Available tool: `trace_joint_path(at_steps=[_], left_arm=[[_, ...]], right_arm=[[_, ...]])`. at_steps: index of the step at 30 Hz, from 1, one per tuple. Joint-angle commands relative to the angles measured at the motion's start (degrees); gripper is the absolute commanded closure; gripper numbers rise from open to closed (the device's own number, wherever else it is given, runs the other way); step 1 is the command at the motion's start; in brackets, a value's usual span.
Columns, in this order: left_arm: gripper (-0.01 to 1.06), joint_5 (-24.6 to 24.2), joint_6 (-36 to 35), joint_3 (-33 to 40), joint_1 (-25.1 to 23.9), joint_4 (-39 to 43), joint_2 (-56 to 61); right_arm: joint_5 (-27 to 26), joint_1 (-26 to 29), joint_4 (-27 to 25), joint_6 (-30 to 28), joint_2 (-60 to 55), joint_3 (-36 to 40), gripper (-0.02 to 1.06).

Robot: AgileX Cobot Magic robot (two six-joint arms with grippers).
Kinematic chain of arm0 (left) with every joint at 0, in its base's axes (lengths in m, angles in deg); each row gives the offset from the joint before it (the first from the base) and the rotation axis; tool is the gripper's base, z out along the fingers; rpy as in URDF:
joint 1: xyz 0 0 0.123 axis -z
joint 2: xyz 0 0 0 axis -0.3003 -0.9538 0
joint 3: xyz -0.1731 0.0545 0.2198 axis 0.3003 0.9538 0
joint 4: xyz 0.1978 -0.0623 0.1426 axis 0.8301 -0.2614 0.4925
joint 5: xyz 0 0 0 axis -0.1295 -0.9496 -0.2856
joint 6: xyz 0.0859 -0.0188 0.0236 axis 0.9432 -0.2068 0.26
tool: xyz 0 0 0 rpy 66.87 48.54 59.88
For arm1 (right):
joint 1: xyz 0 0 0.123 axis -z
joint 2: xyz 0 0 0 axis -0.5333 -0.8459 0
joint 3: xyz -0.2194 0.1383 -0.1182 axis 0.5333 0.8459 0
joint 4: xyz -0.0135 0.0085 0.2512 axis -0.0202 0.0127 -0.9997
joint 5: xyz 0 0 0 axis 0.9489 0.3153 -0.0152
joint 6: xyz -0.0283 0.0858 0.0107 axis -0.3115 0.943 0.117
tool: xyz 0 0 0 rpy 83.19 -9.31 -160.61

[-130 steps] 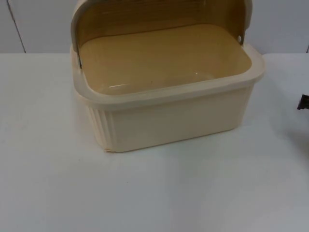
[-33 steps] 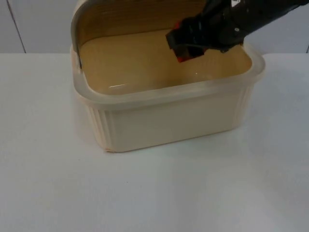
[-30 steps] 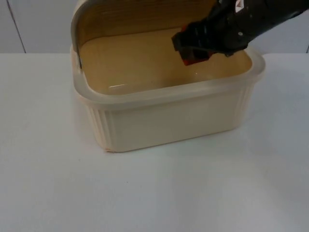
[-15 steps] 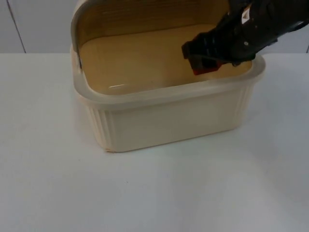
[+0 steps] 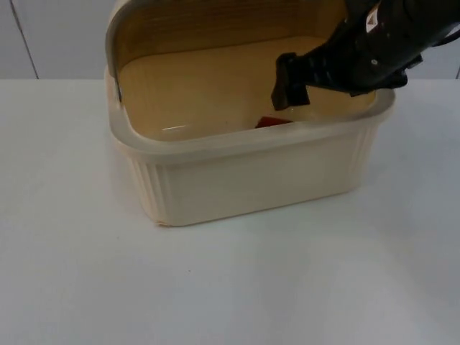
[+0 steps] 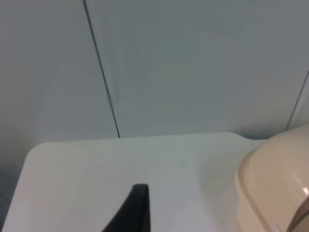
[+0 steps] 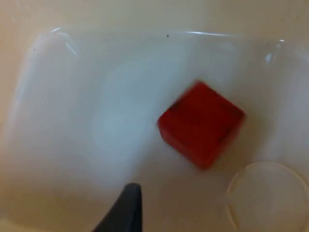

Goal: Open the box lid with the left hand, place the block into the box with the right hand, then close the box lid with the left hand.

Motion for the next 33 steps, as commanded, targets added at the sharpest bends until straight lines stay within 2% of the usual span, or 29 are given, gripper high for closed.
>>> trace_joint_path(at_steps=[1,7,11,12,16,23,29,33], left_arm=[[0.01,0.4,0.0,-0.3,0.1,-0.1,0.1],[0.01,0.5,0.0,-0.3,0.1,-0.1,0.1],[0.01,0.5,0.0,-0.3,0.1,-0.1,0.1],[0.01,0.5,0.0,-0.3,0.1,-0.1,0.1],[0.01,0.5,0.0,-0.3,0.1,-0.1,0.1],[0.01,0.5,0.0,-0.3,0.1,-0.1,0.1],[0.01,0.3,0.0,-0.3,0.1,-0.1,0.1],[0.01,0.3,0.0,-0.3,0.1,-0.3,0.1]], right_arm=[[1.8,0.1,0.2,-0.5,1.8,0.2,0.00],[7.8,0.1,0.2,-0.5,5.4,0.2,0.00],[15.7,0.1,0.2,-1.7,10.0,0.2,0.00],[15.7,0.1,0.2,-1.7,10.0,0.2,0.00],[21.1,0.1,0.1,-4.0,14.8,0.2,0.00],[20.4,0.1,0.1,-4.6,21.9,0.2,0.00],[15.3,0.1,0.6,-6.6,30.6,0.2,0.00],[11.8,0.2,3.9,-6.3,35.3,0.2,0.00]])
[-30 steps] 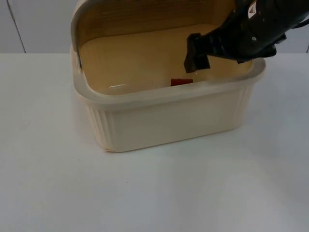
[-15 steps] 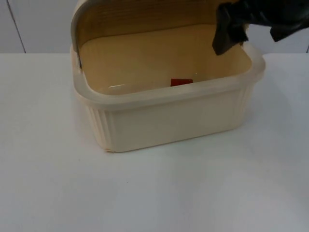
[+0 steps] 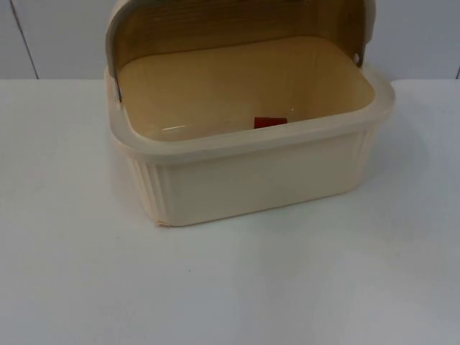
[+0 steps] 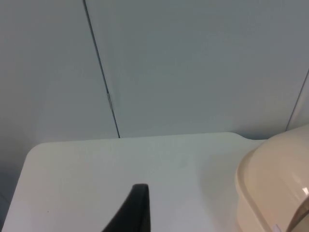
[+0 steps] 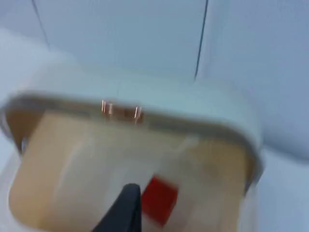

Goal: Open the box lid with the left hand, place the block into the box with the right hand, then close the box lid with the left hand.

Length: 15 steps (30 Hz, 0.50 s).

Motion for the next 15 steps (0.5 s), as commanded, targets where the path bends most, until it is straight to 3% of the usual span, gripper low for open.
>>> trace_joint_path(at_steps=[1,5,8,11,13,15], left_arm=[[0.01,0.3,0.0,-0.3,0.1,-0.4,0.1],[0.01,0.3,0.0,-0.3,0.3,-1.1,0.1],[0.01,0.3,0.0,-0.3,0.3,-1.2,0.1],[0.01,0.4,0.0,-0.3,0.3,-1.2,0.1],[0.01,0.5,0.0,-0.3,0.3,-1.2,0.1],[0.01,0.5,0.0,-0.3,0.3,-1.1,0.1]], right_arm=[[-2.9,0.3,2.7,-0.1,3.7,0.2,0.00],[-4.1,0.3,9.5,4.8,8.9,-0.7,0.00],[-3.7,0.6,11.6,6.9,10.3,-2.0,0.00],[-2.5,2.7,10.5,7.0,11.4,-3.5,0.00],[-1.3,7.4,8.3,6.1,11.6,-4.4,0.00],[-0.7,12.3,3.1,2.0,11.7,-4.4,0.00]])
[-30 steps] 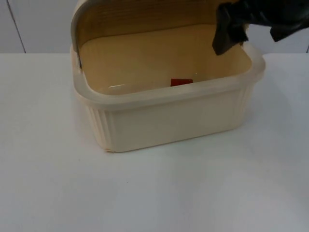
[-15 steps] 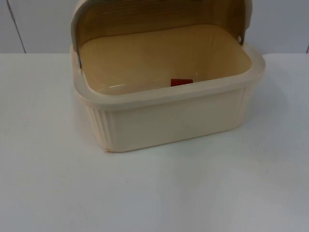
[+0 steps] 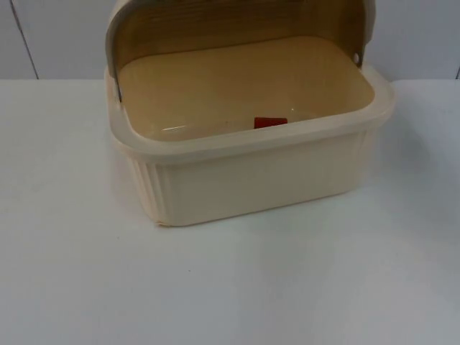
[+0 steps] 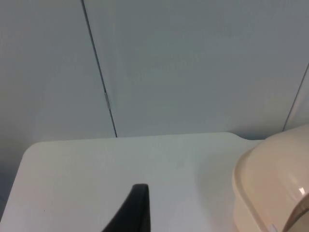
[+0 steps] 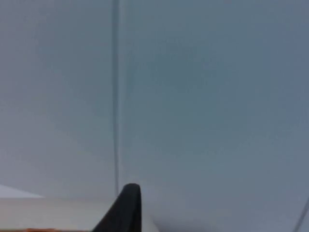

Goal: Open the box lid with the left hand, place the block into the box with the right hand, then close the box lid with the left hand.

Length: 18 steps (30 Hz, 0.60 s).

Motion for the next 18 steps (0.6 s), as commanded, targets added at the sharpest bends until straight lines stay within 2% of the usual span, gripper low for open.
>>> trace_joint_path(at_steps=[1,2,4,5,7,8,9,12,18], left_arm=[[0.01,0.5,0.0,-0.3,0.3,-0.5,0.1],[0.01,0.5,0.0,-0.3,0.3,-0.5,0.1],[0.01,0.5,0.0,-0.3,0.3,-0.5,0.1],[0.01,0.5,0.0,-0.3,0.3,-0.5,0.1],[0.01,0.5,0.0,-0.3,0.3,-0.5,0.1],[0.01,0.5,0.0,-0.3,0.3,-0.5,0.1],[0.01,0.5,0.0,-0.3,0.3,-0.5,0.1],[0.01,0.5,0.0,-0.3,0.3,-0.5,0.1],[0.01,0.7,0.0,-0.3,0.3,-0.5,0.1]], right_arm=[[1.3,5.3,-6.4,-5.3,0.3,-0.3,0.00],[1.3,5.3,-6.4,-5.3,0.3,-0.3,0.00],[1.7,10.6,-14.5,-12.4,0.3,-0.3,0.00],[1.4,15.2,-19.7,-16.2,0.3,-0.3,0.00],[1.1,19.8,-22.3,-18.1,0.2,-0.3,0.01],[1.1,19.8,-22.3,-18.1,0.2,-0.3,0.01],[0.9,23.7,-21.6,-18.2,-0.1,-0.3,0.01],[1.2,28.4,-19.4,-18.0,-0.9,-0.2,0.01],[1.3,30.8,-17.8,-17.4,-2.2,0.1,0.01]])
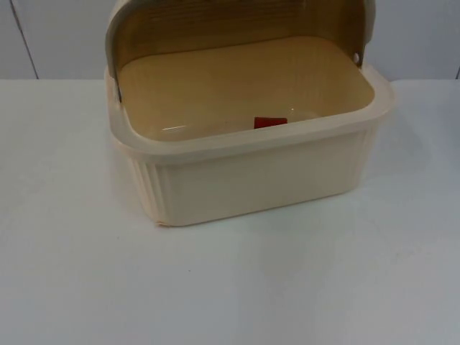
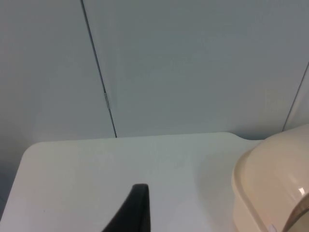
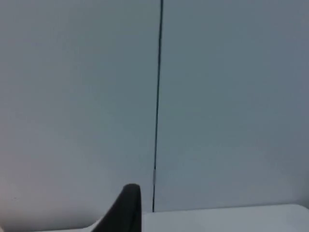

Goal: Open the box lid with the left hand, place the block into the box with the right hand, then close the box lid with the left hand.

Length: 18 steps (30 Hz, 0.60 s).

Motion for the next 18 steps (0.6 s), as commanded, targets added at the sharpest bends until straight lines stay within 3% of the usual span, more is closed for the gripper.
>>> trace_joint_path(at_steps=[1,8,13,18], left_arm=[[0.01,0.7,0.0,-0.3,0.3,-0.5,0.1],[0.01,1.0,0.0,-0.3,0.3,-0.4,0.1],[0.01,1.2,0.0,-0.3,0.3,4.9,0.1],[0.01,5.5,-1.2,-0.3,0.1,8.3,-0.1]], right_arm=[[-0.2,0.5,0.9,-0.2,-0.2,0.2,0.01],[-1.2,0.3,1.3,0.5,-0.5,1.0,0.01],[-1.2,0.3,1.3,0.5,-0.5,1.0,0.01],[-1.2,0.3,1.3,0.5,-0.5,1.0,0.01]])
